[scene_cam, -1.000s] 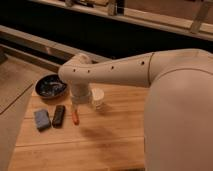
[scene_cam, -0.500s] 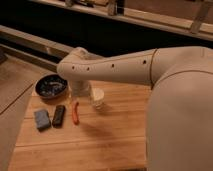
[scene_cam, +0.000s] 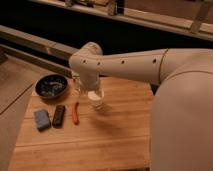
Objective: Pick up the ceramic cup
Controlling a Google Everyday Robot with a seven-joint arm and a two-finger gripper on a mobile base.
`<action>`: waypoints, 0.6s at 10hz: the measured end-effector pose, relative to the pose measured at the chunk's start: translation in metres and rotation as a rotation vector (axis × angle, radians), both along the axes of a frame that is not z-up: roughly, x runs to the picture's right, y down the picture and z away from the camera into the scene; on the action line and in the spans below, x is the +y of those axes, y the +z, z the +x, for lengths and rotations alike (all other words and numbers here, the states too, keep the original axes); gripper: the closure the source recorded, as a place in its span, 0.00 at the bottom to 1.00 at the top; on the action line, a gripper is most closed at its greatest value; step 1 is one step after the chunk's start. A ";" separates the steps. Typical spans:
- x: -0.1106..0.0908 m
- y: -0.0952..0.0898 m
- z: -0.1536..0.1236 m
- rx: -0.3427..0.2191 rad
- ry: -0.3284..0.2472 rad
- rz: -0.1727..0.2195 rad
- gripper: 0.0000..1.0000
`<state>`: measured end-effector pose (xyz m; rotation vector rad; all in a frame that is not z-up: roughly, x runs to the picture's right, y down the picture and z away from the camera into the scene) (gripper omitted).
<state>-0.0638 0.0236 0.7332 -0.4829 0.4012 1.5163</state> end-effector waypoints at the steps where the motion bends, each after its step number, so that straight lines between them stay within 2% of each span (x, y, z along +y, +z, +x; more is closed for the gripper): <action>1: -0.005 0.008 0.007 -0.002 -0.001 -0.005 0.35; 6: -0.017 0.037 -0.001 -0.045 -0.041 -0.048 0.35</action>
